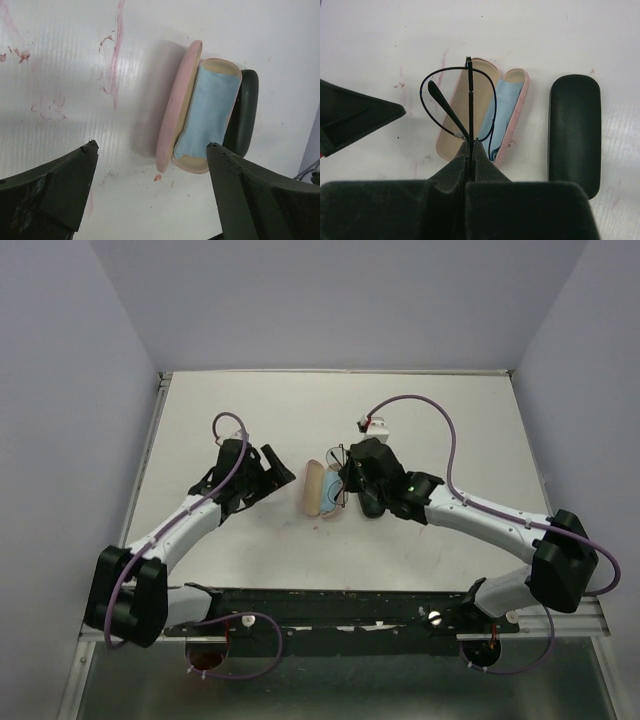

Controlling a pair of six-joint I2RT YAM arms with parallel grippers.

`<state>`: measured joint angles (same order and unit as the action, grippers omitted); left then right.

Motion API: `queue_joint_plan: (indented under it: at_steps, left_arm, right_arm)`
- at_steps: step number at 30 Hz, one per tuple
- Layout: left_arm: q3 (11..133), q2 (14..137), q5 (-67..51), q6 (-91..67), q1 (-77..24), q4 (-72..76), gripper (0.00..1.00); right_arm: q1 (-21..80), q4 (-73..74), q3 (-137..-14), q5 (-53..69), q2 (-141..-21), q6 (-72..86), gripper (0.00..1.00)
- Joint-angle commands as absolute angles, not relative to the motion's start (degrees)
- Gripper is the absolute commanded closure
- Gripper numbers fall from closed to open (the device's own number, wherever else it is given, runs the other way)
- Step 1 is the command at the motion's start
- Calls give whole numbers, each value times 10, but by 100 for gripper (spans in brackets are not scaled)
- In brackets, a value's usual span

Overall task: Organize the sunglasses
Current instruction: Place the sunglasses in the sunglasses case.

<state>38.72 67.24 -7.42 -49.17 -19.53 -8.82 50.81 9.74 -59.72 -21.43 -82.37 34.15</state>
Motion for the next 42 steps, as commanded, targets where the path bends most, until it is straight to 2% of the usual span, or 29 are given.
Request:
queue_joint_plan:
  at_steps: [1,3,6,11,17,24,42]
  left_arm:
    - [452,781,-118,-495,-182,-90,1]
    - [478,822,-79,-497,-182,-118,2]
    - [517,878,-50,-490,-182,-158,9]
    - [548,946,-93,-484,-185,-148,33]
    - [577,986,-98,-475,-200,-157,52]
    - [596,1007,-116,-468,-231,-149,57]
    - [602,992,-136,-465,-252,-137,58]
  right_arm:
    - [497,116,-591,-230,-820,347,99]
    - [497,119,-596,-229,-824,340,99]
    - [493,118,-597,-242,-825,336,99]
    - [482,118,-599,-235,-840,332,99]
    - [472,101,-600,-208,-856,329,99]
    - [453,83,-619,-161,-890,328,99]
    - [424,125,-729,-96,-1046,303,99]
